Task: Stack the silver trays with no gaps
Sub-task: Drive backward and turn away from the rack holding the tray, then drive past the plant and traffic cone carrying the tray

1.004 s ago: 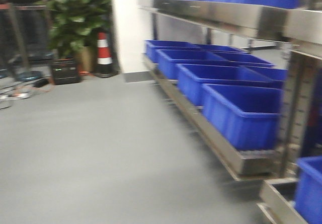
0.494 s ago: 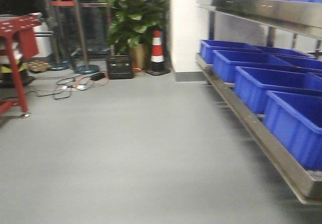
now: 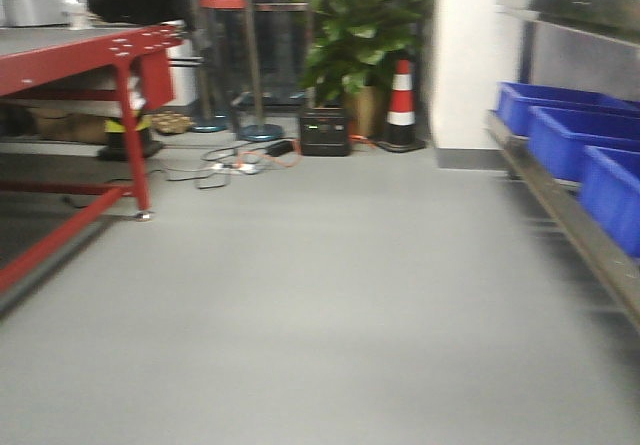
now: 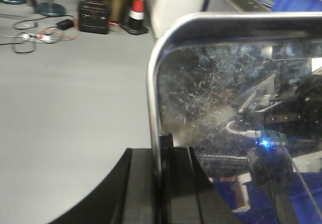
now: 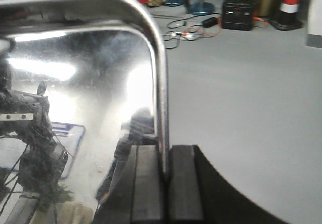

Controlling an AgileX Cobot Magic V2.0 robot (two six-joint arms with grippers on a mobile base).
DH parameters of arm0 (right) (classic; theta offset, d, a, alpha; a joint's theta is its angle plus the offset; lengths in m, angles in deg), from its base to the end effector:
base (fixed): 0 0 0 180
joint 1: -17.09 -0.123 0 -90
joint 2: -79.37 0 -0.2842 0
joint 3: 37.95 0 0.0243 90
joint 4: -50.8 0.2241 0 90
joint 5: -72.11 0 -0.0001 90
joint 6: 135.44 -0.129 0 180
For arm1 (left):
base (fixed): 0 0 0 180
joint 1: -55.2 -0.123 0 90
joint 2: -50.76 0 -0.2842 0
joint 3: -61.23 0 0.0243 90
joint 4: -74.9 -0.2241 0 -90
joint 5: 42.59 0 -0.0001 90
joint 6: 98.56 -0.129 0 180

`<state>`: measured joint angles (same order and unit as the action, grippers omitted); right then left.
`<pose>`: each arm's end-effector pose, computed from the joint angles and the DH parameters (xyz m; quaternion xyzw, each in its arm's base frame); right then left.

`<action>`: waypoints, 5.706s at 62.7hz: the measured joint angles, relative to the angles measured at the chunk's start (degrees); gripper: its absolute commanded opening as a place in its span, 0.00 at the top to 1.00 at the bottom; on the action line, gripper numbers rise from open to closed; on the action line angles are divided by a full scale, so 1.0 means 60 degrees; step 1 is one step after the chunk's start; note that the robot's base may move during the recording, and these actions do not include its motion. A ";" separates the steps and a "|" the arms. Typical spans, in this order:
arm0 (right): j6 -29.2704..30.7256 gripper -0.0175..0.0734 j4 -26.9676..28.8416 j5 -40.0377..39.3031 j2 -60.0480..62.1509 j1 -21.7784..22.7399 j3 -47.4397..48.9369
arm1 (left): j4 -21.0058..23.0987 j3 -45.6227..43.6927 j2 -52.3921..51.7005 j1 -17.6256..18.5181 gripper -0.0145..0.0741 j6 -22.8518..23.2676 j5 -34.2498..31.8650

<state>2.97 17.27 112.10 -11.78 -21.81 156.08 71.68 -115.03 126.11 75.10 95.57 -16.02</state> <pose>0.2860 0.1718 0.4354 -0.0726 0.8188 0.1140 0.5579 0.2529 -0.0881 0.4294 0.0525 0.7949 -0.1526 0.5849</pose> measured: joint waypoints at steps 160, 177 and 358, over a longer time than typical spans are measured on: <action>0.0000 0.89 -0.0088 -0.0289 0.0000 0.0051 0.0000 | -0.0043 0.0000 0.0000 0.0000 0.86 0.0000 -0.0056; 0.0000 0.89 -0.0088 -0.0289 0.0000 0.0051 0.0000 | -0.0043 0.0000 0.0000 0.0000 0.86 0.0000 -0.0056; 0.0000 0.89 -0.0088 -0.0309 0.0000 0.0051 0.0000 | -0.0061 0.0000 0.0000 0.0000 0.86 0.0000 -0.0056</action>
<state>2.97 16.74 110.24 -11.78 -21.51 156.08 71.31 -115.03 126.11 75.10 95.57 -16.35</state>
